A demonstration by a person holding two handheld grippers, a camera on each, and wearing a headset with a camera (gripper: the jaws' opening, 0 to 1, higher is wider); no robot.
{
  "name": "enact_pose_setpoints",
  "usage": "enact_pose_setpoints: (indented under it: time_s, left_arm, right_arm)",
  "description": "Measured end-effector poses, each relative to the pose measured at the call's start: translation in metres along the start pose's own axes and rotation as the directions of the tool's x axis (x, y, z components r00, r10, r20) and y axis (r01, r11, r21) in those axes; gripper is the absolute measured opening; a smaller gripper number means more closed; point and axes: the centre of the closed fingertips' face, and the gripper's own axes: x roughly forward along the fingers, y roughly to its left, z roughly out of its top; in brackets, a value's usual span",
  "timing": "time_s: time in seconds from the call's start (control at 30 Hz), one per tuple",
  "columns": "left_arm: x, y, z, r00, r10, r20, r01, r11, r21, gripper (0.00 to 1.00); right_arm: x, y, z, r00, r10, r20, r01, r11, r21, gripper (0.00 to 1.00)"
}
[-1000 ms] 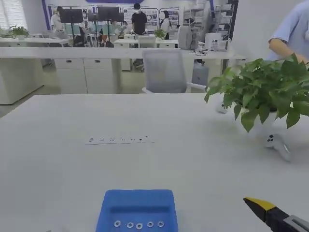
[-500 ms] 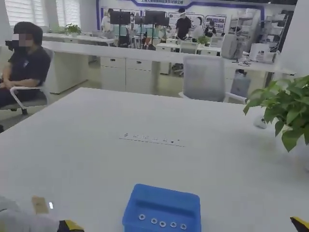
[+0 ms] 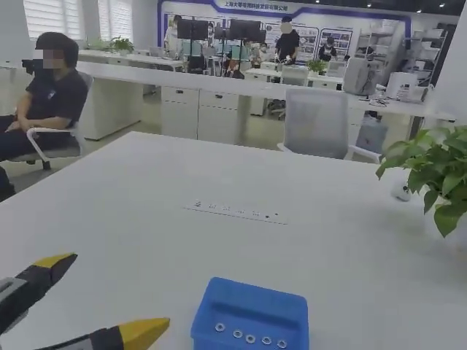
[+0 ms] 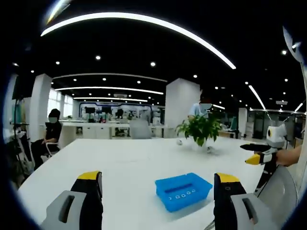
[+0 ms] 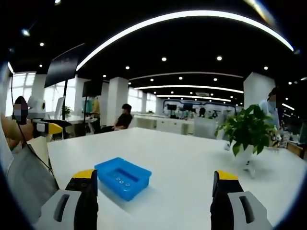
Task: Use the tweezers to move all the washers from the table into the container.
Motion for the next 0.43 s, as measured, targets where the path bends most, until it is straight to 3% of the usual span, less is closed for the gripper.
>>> enact_pose_setpoints:
  time_s: [0.23, 0.37, 0.43]
  left_arm:
    - [0.005, 0.000, -0.004, 0.9977, 0.025, 0.063, -0.020, 0.998, -0.066, 0.99]
    - [0.007, 0.002, -0.007, 0.9978, 0.041, 0.051, -0.037, 0.997, -0.069, 0.99]
    - [0.006, -0.002, -0.007, 0.9971, 0.024, 0.072, -0.020, 0.998, -0.057, 0.99]
  right_arm:
    - [-0.003, -0.013, 0.003, 0.9983, -0.050, 0.031, 0.048, 0.998, 0.049, 0.99]
    - [-0.003, -0.015, 0.004, 0.9976, -0.061, 0.035, 0.059, 0.997, 0.050, 0.99]
    - [-0.003, -0.016, 0.005, 0.9970, -0.068, 0.036, 0.066, 0.997, 0.045, 0.99]
